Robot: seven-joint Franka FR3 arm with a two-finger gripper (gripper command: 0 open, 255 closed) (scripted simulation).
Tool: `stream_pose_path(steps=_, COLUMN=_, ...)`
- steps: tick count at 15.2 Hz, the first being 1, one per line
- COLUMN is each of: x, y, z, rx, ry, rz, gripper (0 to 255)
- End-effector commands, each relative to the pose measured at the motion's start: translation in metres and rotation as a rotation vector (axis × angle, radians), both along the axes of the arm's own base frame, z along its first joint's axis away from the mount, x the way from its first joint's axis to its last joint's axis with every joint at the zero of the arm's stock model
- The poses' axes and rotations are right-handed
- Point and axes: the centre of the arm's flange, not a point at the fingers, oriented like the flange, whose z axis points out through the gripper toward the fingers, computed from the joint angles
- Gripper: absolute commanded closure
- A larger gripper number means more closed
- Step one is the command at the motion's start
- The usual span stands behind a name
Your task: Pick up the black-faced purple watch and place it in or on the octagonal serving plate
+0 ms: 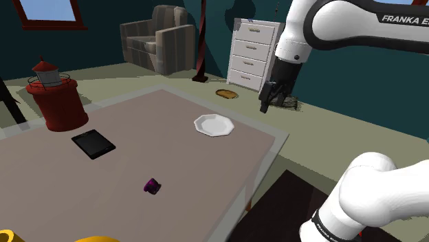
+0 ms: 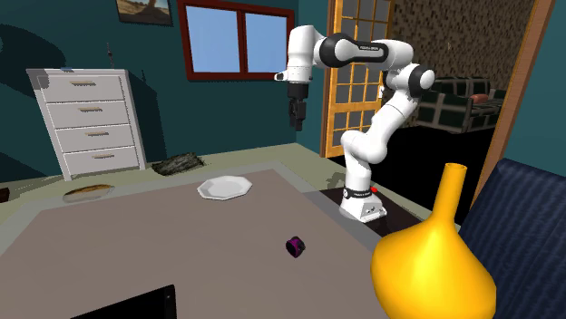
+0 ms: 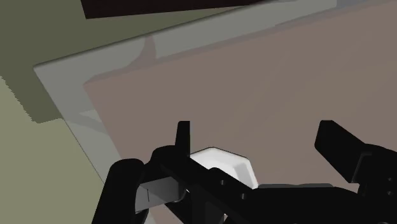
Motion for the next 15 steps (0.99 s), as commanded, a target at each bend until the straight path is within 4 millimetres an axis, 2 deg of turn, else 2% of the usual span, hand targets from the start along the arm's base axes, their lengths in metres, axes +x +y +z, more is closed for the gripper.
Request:
stream_pose_path(steps=1, x=0.000, y=0.000, z=0.000, rx=0.000, ry=0.000, rz=0.000, gripper=0)
stream_pose_path(steps=15, x=0.053, y=0.150, z=-0.076, rx=0.064, ry=0.007, rz=0.007, gripper=0)
